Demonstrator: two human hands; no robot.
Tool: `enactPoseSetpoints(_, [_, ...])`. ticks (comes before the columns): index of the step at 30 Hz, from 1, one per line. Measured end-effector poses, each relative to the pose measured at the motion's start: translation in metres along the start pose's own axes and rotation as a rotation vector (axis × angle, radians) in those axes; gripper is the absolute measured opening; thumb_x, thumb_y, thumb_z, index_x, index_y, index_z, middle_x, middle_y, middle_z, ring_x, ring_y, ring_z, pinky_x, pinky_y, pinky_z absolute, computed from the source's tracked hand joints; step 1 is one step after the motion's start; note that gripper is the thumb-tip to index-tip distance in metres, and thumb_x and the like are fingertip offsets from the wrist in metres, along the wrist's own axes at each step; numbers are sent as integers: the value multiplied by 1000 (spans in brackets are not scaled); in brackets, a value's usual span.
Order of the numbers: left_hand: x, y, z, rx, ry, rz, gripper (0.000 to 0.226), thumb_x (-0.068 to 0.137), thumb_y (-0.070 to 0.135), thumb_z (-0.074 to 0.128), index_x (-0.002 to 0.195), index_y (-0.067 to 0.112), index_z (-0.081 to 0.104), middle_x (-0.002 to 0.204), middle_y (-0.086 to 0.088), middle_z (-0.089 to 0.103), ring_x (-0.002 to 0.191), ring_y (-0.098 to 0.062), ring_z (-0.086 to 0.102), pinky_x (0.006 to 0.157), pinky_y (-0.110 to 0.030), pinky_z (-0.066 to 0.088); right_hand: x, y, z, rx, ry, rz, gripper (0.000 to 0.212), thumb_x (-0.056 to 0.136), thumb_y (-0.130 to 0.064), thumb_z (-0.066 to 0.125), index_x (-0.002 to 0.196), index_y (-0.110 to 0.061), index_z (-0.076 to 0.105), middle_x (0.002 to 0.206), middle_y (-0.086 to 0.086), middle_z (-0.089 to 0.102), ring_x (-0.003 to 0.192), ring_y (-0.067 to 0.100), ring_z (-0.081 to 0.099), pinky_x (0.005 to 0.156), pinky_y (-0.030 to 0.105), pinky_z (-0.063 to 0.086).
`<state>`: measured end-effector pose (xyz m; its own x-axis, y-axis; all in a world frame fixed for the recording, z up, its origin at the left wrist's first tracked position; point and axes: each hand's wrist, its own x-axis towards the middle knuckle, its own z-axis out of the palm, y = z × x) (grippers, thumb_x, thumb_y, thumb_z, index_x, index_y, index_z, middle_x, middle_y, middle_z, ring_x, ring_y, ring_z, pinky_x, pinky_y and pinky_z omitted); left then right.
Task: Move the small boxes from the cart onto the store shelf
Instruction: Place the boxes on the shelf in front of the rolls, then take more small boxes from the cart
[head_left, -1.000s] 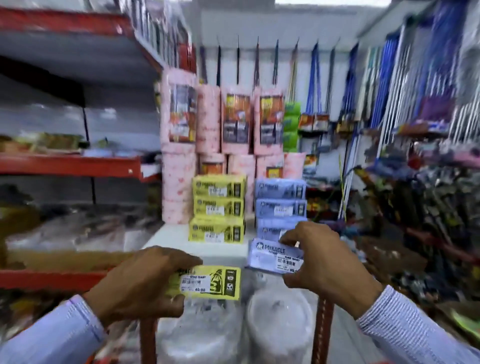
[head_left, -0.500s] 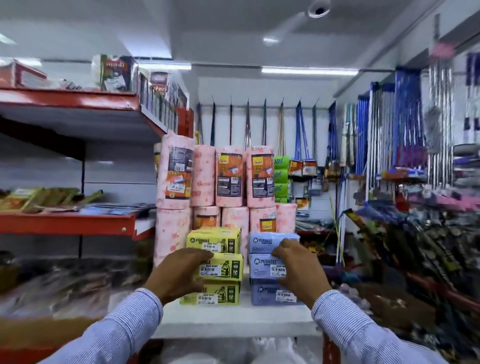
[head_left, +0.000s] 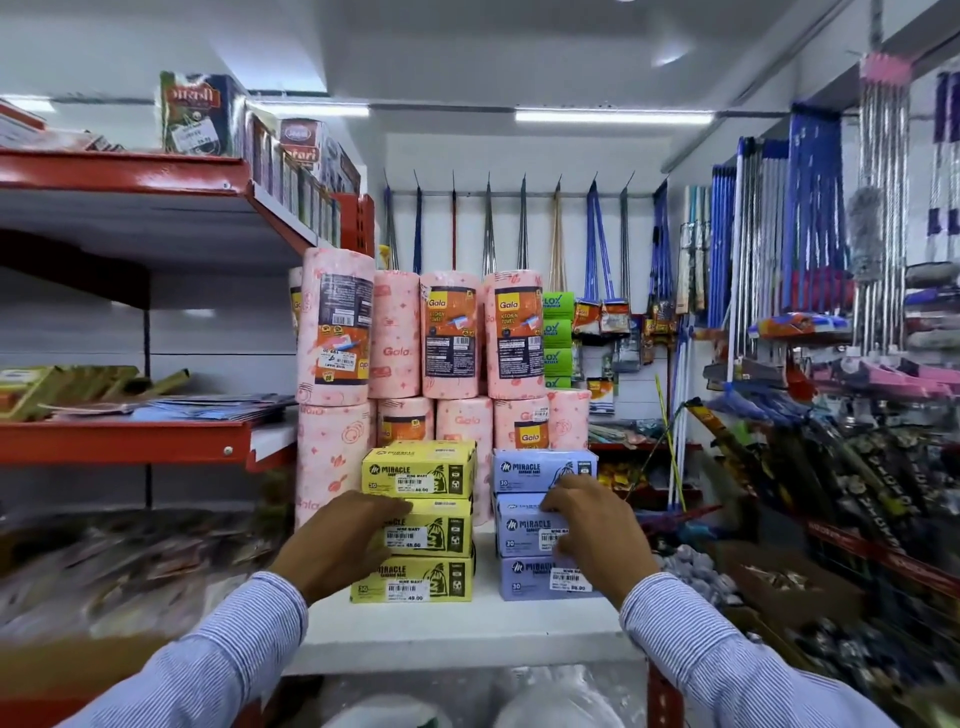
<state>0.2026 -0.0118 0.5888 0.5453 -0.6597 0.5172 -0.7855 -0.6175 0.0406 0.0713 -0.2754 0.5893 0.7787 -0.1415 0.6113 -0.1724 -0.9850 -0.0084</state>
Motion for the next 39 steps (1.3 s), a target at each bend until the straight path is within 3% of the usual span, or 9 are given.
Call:
enactPoseSetpoints(7, [-3,2,3,-89,-59,-89,46,91,3,59,133,23,56,133,-9,62,108,-24,66,85,-36,60,-7,3,7,8,16,-12,44,68,-12,83,109,-18,69,104,-4,61,96,17,57,75,34,57])
enactPoseSetpoints(11, [-6,5,7,-57,-17,-80,47,91,3,61,134,21,54,134,-8,62,116,-26,62,95,-39,54,-15,3,10,4,50,-47,42,78,-13,77,117,-17,64,111,-1,56,102,19,53,78,36,58])
enactPoseSetpoints(13, [-10,7,13,32,19,-47,52,93,12,62,142,19,45,149,-9,49,137,-29,44,111,-42,40,-23,-1,12,-13,70,-59,43,83,-17,73,123,-16,59,121,3,54,110,24,51,87,38,54])
enactPoseSetpoints(15, [-20,11,19,153,42,4,67,96,31,59,152,22,24,163,-6,18,151,-29,12,121,-48,20,-35,-7,15,-44,54,-62,54,87,-29,68,135,-18,47,139,9,47,126,31,44,105,45,42])
enactPoseSetpoints(18, [-47,28,31,155,139,71,83,91,48,58,154,30,8,165,-5,-4,151,-32,-6,119,-56,11,-64,-16,24,-69,1,-82,75,93,-47,55,154,-26,17,164,10,10,150,35,7,121,57,11])
enactPoseSetpoints(22, [-94,59,51,110,183,162,85,86,53,60,154,31,14,165,-9,7,151,-33,4,118,-54,16,-115,-26,33,-52,-23,-125,80,93,-58,48,154,-34,2,165,6,-9,150,35,-12,120,63,6])
enactPoseSetpoints(26, [-153,73,91,23,98,133,74,87,54,56,150,28,28,161,-10,25,148,-31,21,115,-52,31,-182,-29,57,-3,-97,-124,81,89,-56,57,154,-29,17,165,9,7,150,38,4,116,60,18])
enactPoseSetpoints(34, [-287,96,206,-136,-334,45,72,83,46,66,145,23,39,154,-10,39,138,-33,40,106,-47,41,-332,-38,142,104,-511,12,82,78,-40,75,147,-15,40,154,15,38,140,42,36,110,56,39])
enactPoseSetpoints(39, [-364,115,291,-239,-618,-19,76,72,34,78,139,14,48,143,-15,52,129,-38,52,100,-53,49,-410,-47,215,178,-841,134,75,80,-39,67,145,-16,39,153,12,40,140,34,36,110,48,39])
